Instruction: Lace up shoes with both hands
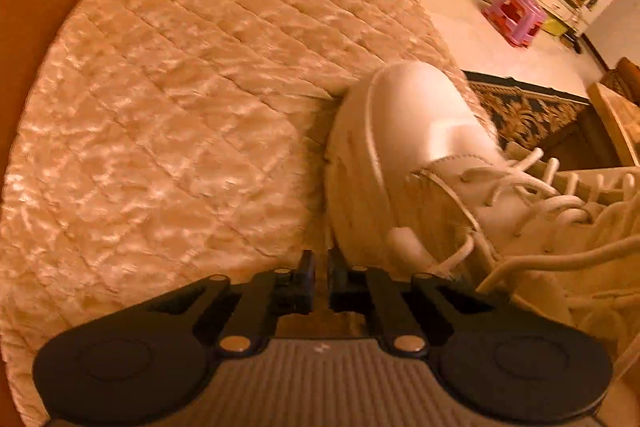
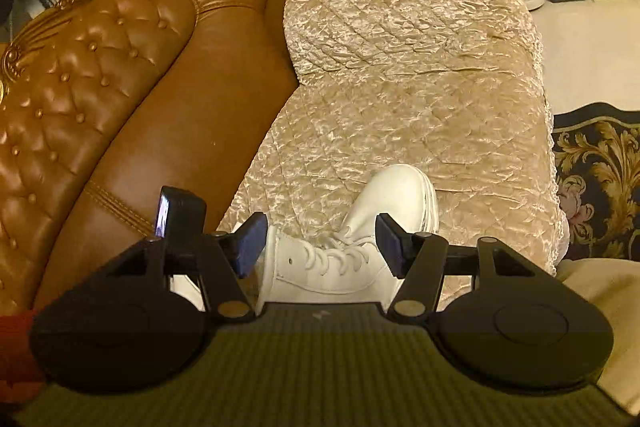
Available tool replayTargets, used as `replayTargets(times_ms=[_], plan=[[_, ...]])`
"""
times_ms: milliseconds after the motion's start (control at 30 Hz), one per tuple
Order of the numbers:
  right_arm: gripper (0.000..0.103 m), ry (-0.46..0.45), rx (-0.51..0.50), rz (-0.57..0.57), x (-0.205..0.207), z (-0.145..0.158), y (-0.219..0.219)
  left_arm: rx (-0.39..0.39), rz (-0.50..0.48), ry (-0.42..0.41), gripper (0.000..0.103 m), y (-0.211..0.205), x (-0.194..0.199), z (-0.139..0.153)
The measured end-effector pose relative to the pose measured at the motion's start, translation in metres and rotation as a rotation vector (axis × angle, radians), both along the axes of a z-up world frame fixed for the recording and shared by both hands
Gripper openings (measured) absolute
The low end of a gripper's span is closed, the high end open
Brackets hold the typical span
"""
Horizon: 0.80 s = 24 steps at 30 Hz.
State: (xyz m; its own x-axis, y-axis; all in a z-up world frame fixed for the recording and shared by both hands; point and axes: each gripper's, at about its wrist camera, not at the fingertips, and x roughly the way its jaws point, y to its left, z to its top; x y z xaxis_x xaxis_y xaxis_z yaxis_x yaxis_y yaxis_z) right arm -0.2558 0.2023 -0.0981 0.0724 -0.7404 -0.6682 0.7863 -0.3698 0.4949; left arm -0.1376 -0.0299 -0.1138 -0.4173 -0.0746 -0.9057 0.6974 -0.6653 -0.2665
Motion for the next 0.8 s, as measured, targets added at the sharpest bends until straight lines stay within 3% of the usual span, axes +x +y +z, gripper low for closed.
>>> replayTargets(times_ms=[133,233,267,400,500,667,733,800], plan=[[0.067,-0.008,0.007,0.094,0.011,-0.004,-0.006,0.042,-0.008,-0.002,0.001,-0.005,-0.007,-0.005],[0.067,0.011,0.06,0.148,0.022,-0.011,-0.011,0.038,0.007,-0.116,0.004,-0.013,-0.016,-0.02],[0.067,0.018,0.078,0.165,0.026,-0.014,-0.012,0.041,0.01,-0.12,0.004,-0.013,-0.017,-0.021],[0.067,-0.095,0.071,0.104,0.014,-0.026,-0.004,0.039,0.018,-0.132,0.004,-0.015,-0.02,-0.027],[0.067,-0.148,0.064,0.08,0.008,-0.031,0.001,-0.001,0.025,-0.138,0.001,-0.011,-0.02,-0.027],[0.067,-0.127,0.072,0.097,0.011,-0.03,-0.001,-0.143,0.041,-0.176,0.0,0.002,-0.012,-0.013],[0.067,-0.125,0.074,0.1,0.011,-0.031,-0.002,-0.131,0.075,-0.165,0.0,0.002,0.001,-0.013],[0.067,-0.136,0.072,0.099,0.009,-0.032,-0.001,-0.038,0.114,-0.077,0.0,-0.001,0.015,-0.014]])
